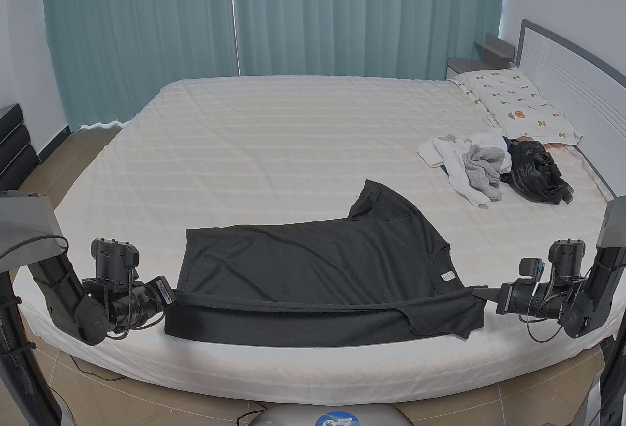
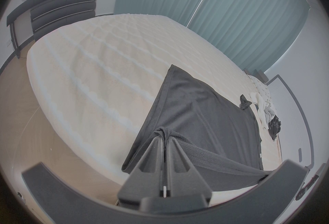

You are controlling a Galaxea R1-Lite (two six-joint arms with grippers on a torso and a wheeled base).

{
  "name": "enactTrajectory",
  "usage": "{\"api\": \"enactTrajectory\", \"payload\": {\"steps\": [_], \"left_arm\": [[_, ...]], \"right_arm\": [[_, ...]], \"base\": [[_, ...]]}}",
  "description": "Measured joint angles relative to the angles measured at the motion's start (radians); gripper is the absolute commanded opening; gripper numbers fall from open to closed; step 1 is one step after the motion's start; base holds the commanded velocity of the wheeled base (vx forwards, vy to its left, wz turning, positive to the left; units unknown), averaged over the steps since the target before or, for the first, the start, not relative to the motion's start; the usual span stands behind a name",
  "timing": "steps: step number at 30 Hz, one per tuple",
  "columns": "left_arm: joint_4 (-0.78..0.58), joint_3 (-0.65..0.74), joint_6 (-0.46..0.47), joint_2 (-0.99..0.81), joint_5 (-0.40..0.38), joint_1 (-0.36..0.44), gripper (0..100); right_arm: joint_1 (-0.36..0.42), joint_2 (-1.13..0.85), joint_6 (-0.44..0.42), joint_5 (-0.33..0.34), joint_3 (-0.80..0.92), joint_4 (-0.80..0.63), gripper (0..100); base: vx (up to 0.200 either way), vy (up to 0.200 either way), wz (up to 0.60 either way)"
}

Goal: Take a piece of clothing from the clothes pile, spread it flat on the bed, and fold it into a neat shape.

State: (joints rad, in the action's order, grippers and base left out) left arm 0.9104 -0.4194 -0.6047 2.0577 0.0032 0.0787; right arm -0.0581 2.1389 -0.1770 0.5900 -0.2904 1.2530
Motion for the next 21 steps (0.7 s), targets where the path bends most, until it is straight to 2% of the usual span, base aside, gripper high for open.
{"api": "enactTrajectory", "payload": {"steps": [12,21], "left_arm": [[-0.007,-0.121,-0.008,0.136,0.020,0.001,0],[-0.009,-0.188,-0.018,0.212,0.021,0.008,0]], "right_arm": [[0.020,0.149,-0.002,-0.021,-0.130,0.005,0],[0.042,0.223,-0.003,-0.061,-0.194,0.006,0]], "base": [[0.000,0.000,0.00],[0.000,0.000,0.00]]}}
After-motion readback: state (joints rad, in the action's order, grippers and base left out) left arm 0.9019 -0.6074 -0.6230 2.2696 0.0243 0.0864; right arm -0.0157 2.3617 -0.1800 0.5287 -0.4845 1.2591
